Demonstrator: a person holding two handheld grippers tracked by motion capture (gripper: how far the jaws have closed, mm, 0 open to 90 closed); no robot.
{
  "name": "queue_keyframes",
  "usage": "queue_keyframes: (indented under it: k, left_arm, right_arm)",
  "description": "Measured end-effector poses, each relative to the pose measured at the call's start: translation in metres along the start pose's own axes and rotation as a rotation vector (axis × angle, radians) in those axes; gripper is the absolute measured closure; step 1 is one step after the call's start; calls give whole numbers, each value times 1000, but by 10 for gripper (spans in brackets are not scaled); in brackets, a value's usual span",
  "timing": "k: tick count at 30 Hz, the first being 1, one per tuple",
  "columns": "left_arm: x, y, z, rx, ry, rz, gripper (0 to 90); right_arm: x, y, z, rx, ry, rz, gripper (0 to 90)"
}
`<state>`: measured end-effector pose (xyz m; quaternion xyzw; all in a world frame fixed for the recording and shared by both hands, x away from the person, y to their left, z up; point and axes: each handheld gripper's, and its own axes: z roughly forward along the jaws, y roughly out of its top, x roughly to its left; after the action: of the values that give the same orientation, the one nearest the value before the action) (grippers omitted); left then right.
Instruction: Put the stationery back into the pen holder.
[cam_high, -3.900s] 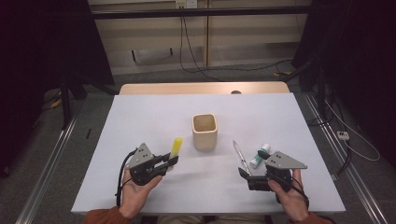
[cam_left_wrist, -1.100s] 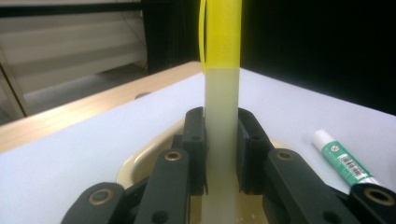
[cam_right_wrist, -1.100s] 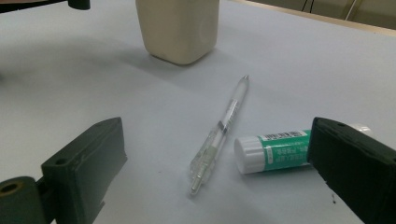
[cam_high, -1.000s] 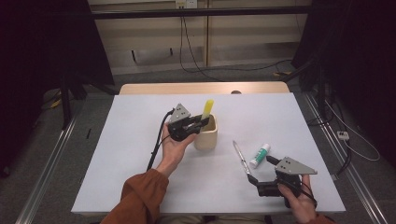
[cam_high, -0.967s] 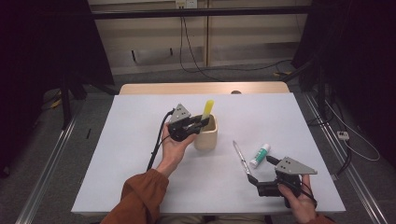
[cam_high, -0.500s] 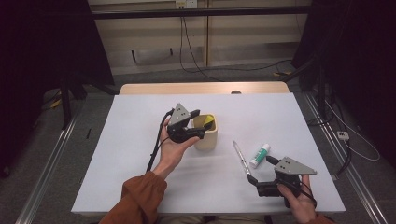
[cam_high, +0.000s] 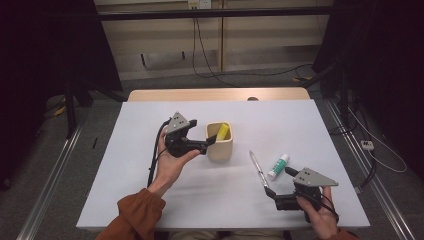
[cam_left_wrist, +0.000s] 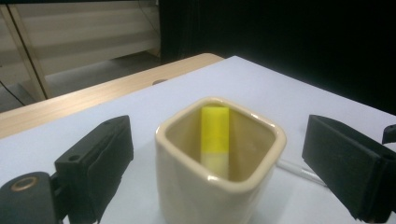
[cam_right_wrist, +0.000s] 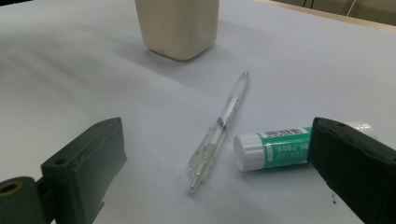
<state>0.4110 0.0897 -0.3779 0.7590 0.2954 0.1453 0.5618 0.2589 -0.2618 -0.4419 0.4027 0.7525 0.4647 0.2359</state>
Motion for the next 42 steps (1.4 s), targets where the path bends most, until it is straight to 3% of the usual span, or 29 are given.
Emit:
queue_keyframes:
  k: [4, 9, 14, 23, 25, 28, 32, 35, 38, 42]
  left_arm:
    - [0, -4, -10, 16, 1, -26, 83]
    - [-5, -14, -23, 44, -2, -13, 70]
    - [-5, -29, -36, 89, -2, -52, 83]
    - [-6, -50, -60, 112, 8, -13, 68]
    - [-6, -56, -65, 115, 27, 1, 49]
    - [-5, -65, -72, 123, 36, -24, 49]
    - [-8, -75, -83, 139, 23, -24, 49]
    - [-14, -86, -92, 147, 15, -59, 48]
    - [-20, -95, -98, 164, -4, -38, 49]
    - [-20, -93, -101, 148, 29, 8, 49]
  right_arm:
    - [0, 0, 0, 7, 9, -5, 42]
    - [0, 0, 0, 12, 12, -7, 41]
    - [1, 0, 0, 12, 20, -7, 42]
    - [0, 0, 1, 12, 21, 2, 55]
    - [0, 0, 2, 14, 20, 2, 75]
    - [0, 1, 3, 12, 10, -3, 78]
    - [0, 4, 4, 14, 8, -6, 68]
    - [1, 7, 6, 25, 6, -3, 70]
    - [2, 12, 11, 34, -3, 8, 68]
    - [0, 18, 18, 45, -6, 11, 94]
